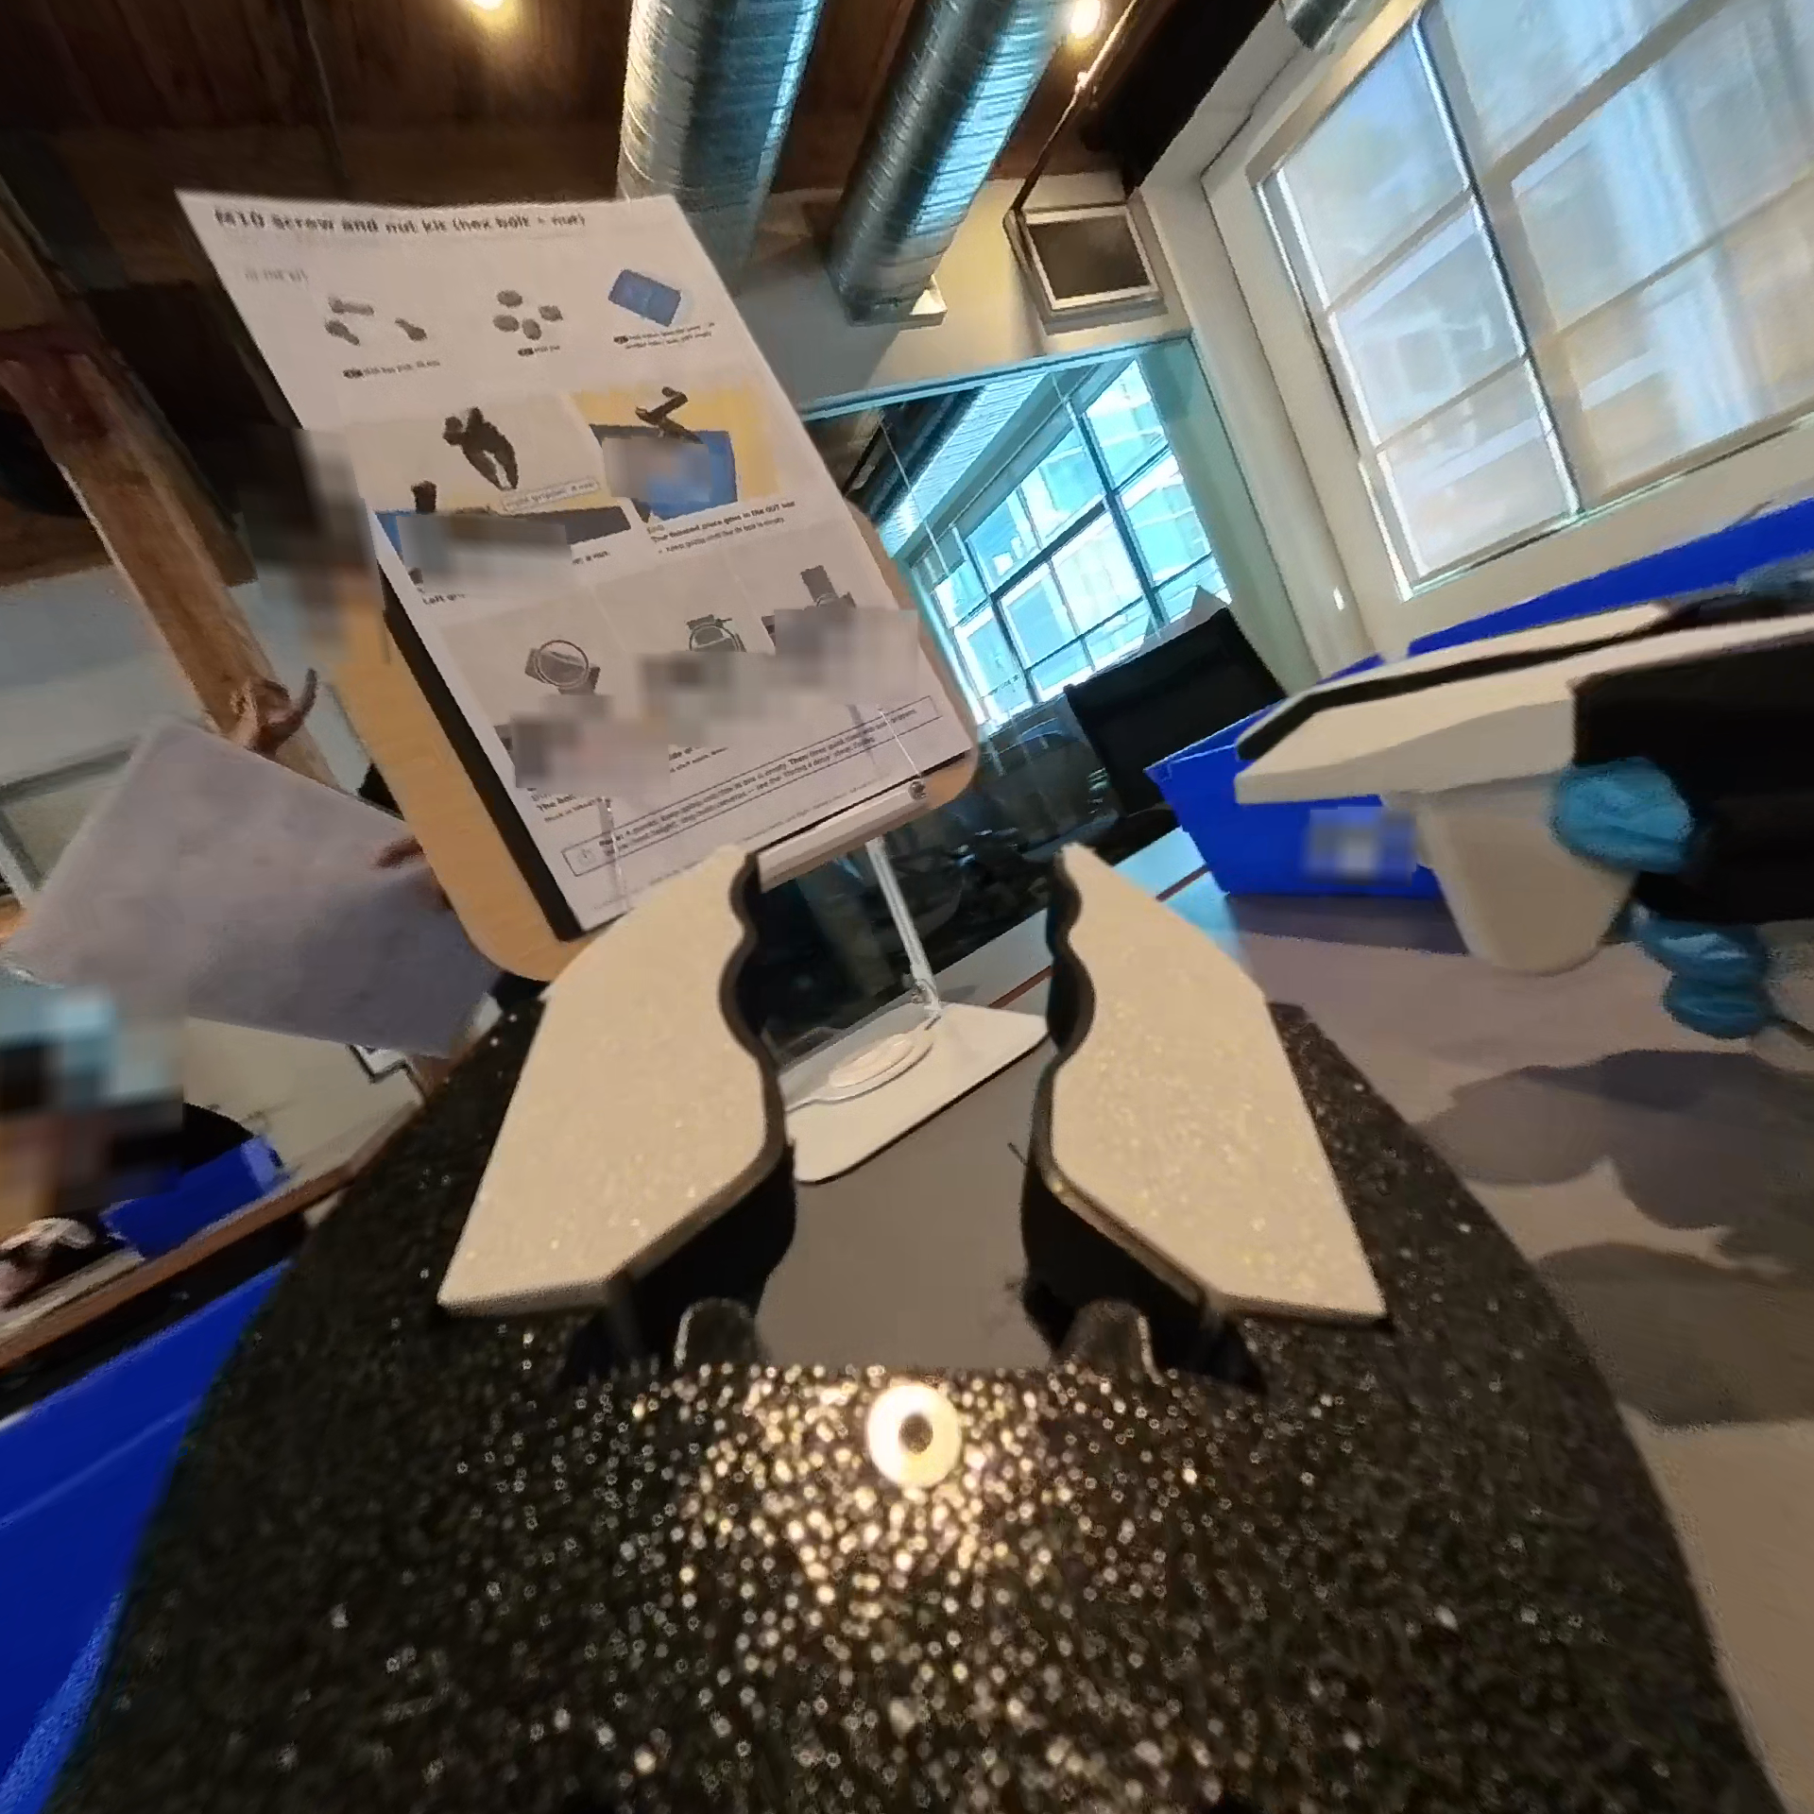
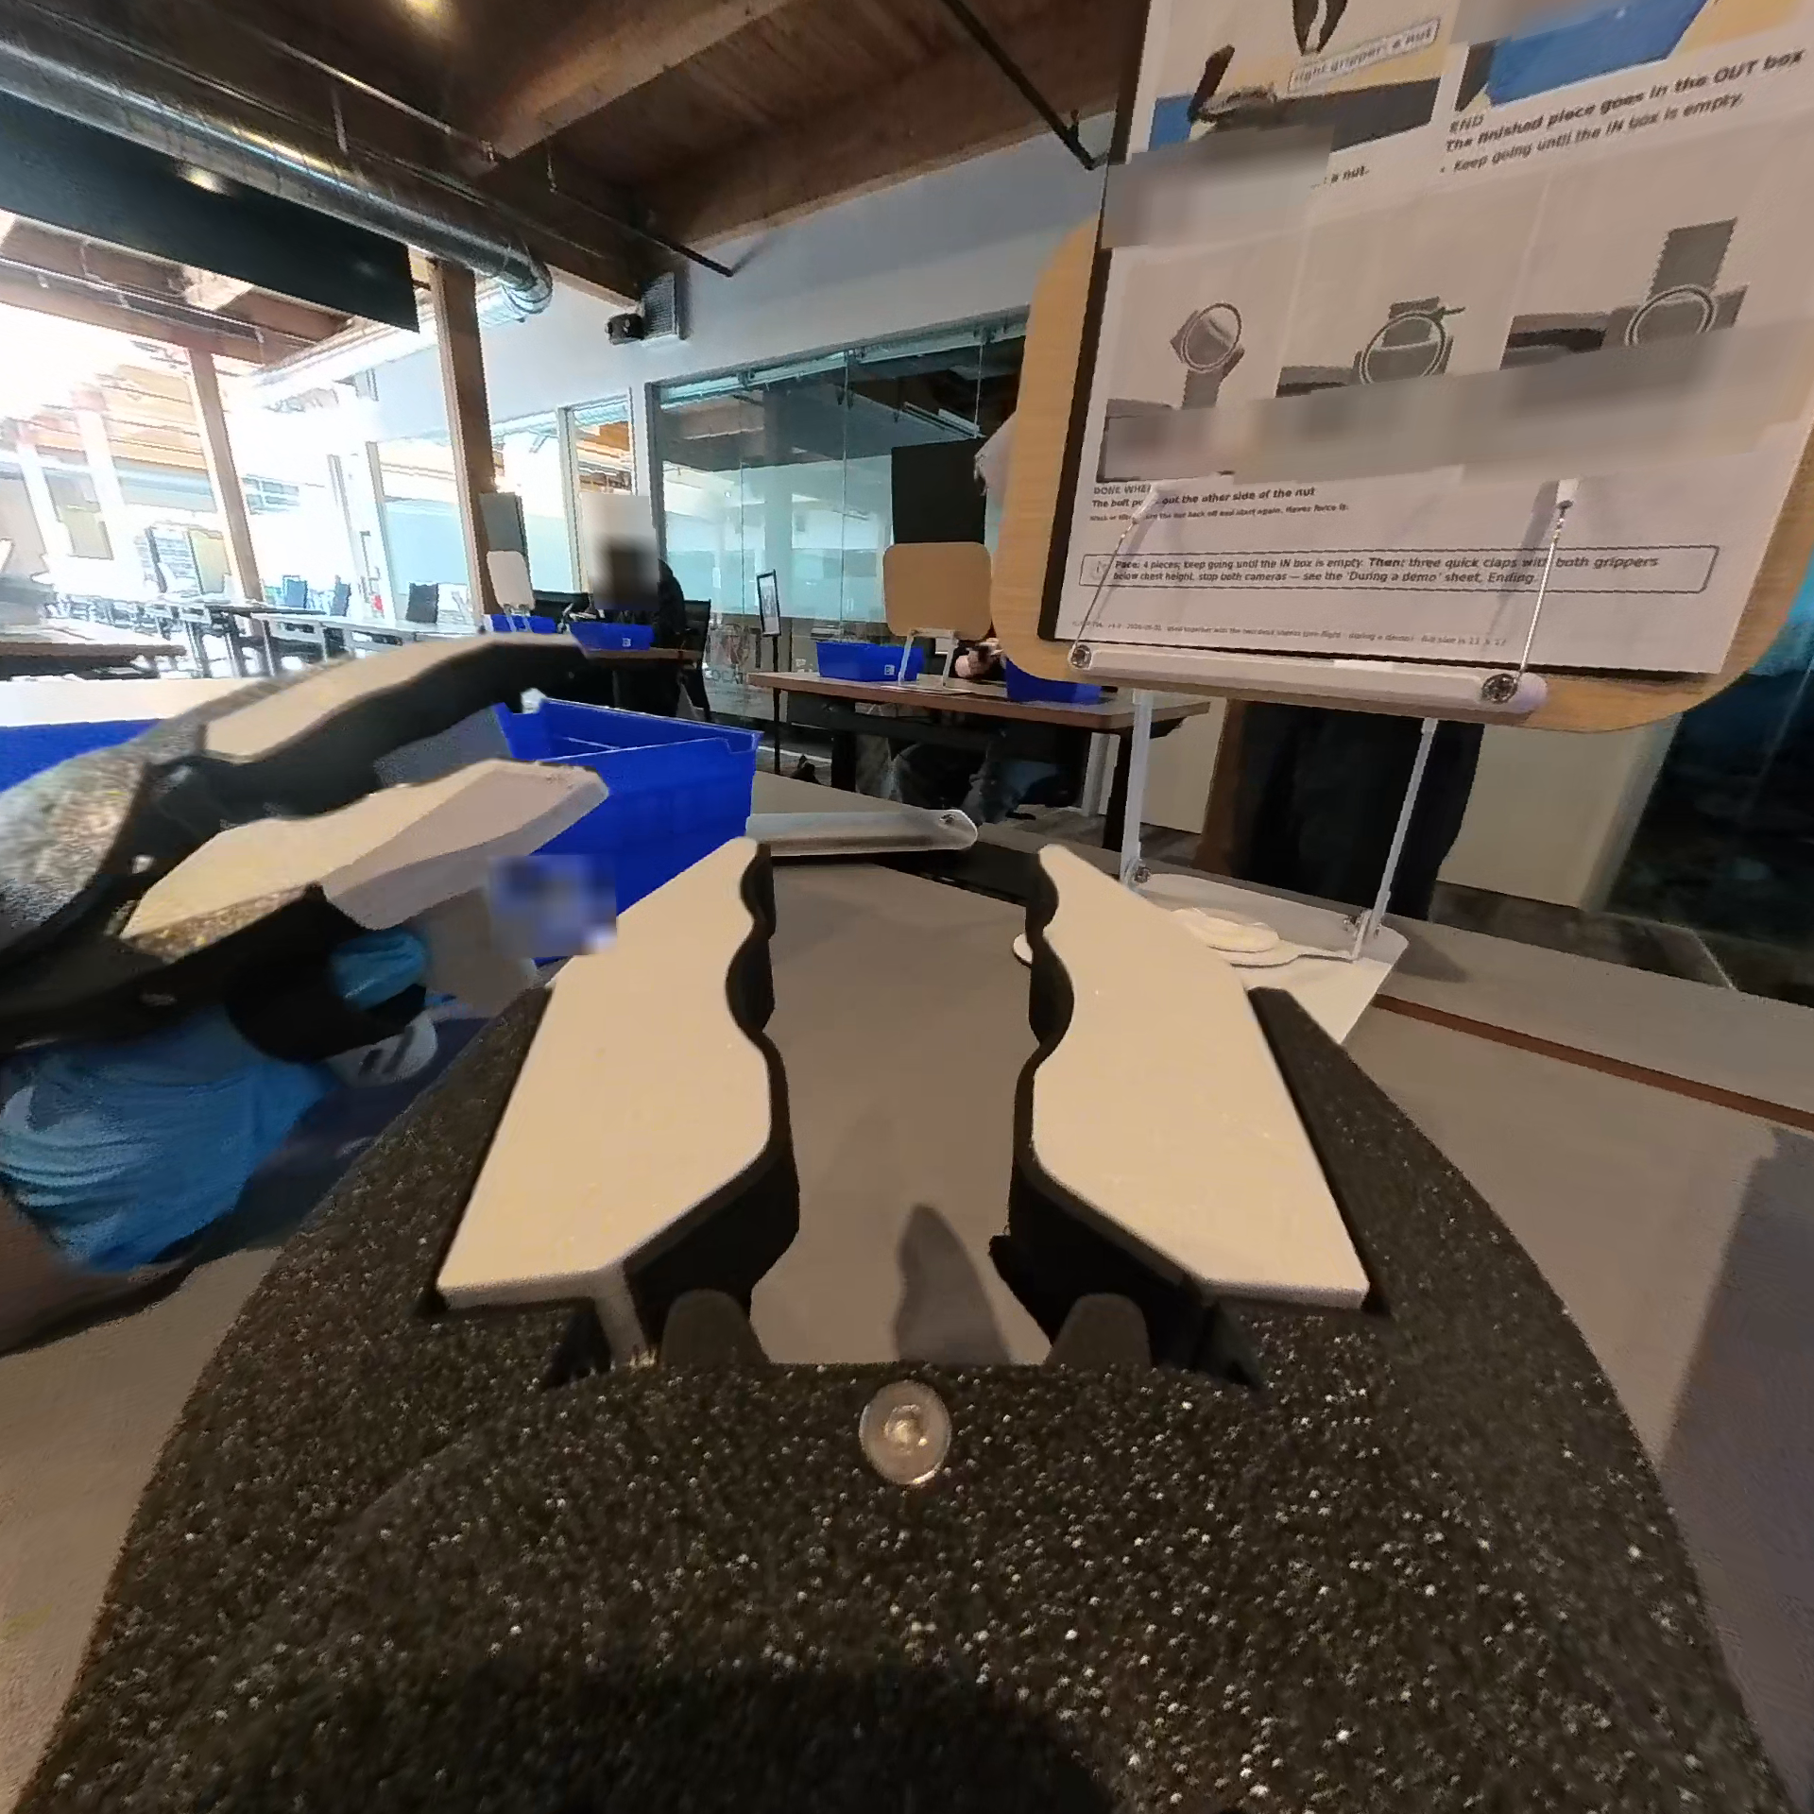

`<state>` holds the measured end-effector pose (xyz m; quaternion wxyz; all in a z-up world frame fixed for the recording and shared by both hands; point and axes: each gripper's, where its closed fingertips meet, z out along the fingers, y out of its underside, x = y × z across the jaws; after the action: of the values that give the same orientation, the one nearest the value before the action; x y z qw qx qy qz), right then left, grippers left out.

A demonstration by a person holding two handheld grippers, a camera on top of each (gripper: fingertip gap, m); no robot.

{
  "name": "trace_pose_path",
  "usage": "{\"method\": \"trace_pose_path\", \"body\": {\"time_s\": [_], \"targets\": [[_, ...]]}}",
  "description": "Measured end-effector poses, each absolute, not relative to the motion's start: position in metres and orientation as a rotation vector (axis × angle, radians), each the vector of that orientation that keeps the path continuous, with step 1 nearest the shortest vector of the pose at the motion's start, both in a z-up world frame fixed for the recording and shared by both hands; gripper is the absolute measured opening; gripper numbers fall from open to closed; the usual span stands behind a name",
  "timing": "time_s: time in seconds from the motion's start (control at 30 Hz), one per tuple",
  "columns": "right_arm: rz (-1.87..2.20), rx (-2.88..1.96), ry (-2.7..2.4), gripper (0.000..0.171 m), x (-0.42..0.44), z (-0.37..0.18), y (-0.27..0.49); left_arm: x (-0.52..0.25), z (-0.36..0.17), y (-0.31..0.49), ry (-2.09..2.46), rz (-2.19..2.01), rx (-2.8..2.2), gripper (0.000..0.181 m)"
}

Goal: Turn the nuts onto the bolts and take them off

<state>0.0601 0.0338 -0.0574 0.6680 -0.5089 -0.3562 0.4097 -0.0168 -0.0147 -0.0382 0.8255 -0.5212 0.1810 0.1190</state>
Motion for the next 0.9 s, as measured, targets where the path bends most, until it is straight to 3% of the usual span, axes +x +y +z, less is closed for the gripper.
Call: {"method": "trace_pose_path", "body": {"time_s": [0.9], "targets": [[0.919,-1.224,-0.733,0.048,0.095,-0.063,-0.026,-0.015,-0.036,-0.119,0.037,0.449,-1.140,0.055]]}}
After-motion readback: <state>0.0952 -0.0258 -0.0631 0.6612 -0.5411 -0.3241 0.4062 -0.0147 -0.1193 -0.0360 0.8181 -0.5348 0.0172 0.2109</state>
